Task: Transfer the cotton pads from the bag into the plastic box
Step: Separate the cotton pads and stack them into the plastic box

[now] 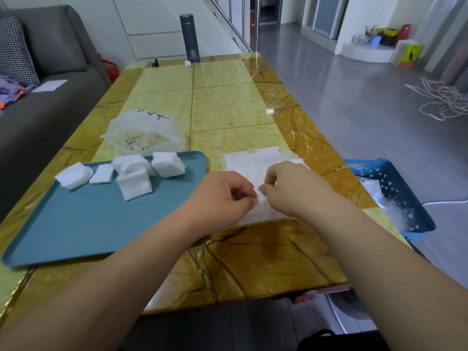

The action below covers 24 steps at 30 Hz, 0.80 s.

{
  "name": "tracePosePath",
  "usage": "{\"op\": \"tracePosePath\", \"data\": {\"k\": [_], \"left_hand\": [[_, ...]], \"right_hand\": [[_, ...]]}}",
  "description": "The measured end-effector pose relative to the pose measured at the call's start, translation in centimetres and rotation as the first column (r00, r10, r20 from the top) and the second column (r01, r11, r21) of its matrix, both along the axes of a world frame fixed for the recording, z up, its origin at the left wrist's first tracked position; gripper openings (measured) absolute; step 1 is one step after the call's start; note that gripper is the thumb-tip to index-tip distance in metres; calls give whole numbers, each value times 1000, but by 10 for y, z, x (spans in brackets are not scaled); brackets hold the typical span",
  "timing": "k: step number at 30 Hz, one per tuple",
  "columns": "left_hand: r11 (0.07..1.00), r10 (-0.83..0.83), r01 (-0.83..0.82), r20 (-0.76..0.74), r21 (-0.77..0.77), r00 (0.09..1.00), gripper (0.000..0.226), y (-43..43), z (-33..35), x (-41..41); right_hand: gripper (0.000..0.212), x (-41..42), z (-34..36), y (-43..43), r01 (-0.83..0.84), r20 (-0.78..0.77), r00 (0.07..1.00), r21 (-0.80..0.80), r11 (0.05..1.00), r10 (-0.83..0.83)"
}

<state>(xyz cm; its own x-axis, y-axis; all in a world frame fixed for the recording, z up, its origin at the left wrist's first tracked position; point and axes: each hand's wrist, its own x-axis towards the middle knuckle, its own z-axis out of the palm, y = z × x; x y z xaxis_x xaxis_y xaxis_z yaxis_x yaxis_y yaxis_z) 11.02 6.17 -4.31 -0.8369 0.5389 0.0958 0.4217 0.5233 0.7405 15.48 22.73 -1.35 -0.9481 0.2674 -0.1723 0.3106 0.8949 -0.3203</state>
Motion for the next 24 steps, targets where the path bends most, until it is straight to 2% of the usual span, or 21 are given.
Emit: {"op": "tracePosePath", "data": {"k": [2, 5, 7, 9, 12, 14, 17, 20, 24], "left_hand": [[999, -4, 4, 0, 32, 1000, 9, -4, 0, 1], [991, 29, -35, 48, 126, 998, 9, -18, 1, 3], [985, 60, -71, 76, 155, 995, 10, -32, 3, 2], [982, 103, -113, 75, 152, 992, 12, -58, 5, 0], [978, 192, -194, 41, 70, 981, 14, -96, 8, -6], [962, 271, -271, 7, 34, 963, 12, -123, 13, -14], [917, 393, -398, -90, -36, 915, 12, -169, 18, -35], [836, 490, -522, -199, -168, 849, 20, -220, 17, -66], [764, 475, -519, -210, -383, 855, 45, -265, 0, -113]], "right_hand": [[22, 0, 9, -3, 30, 15, 999, 129, 991, -32], [31, 1, 27, -12, 90, -91, 994, 271, 958, -67], [32, 1, 33, -20, 107, -200, 978, 209, 972, -65], [29, -2, 34, -39, 72, -306, 951, 72, 995, -47], [23, -13, 24, -77, -78, -416, 909, -130, 989, 17], [22, -23, 15, -106, -191, -431, 899, -223, 956, 79], [40, -42, 5, -146, -308, -441, 883, -287, 907, 161], [54, -69, 1, -179, -375, -457, 856, -228, 898, 242], [67, -116, -11, -219, -493, -310, 833, -38, 869, 458]]}}
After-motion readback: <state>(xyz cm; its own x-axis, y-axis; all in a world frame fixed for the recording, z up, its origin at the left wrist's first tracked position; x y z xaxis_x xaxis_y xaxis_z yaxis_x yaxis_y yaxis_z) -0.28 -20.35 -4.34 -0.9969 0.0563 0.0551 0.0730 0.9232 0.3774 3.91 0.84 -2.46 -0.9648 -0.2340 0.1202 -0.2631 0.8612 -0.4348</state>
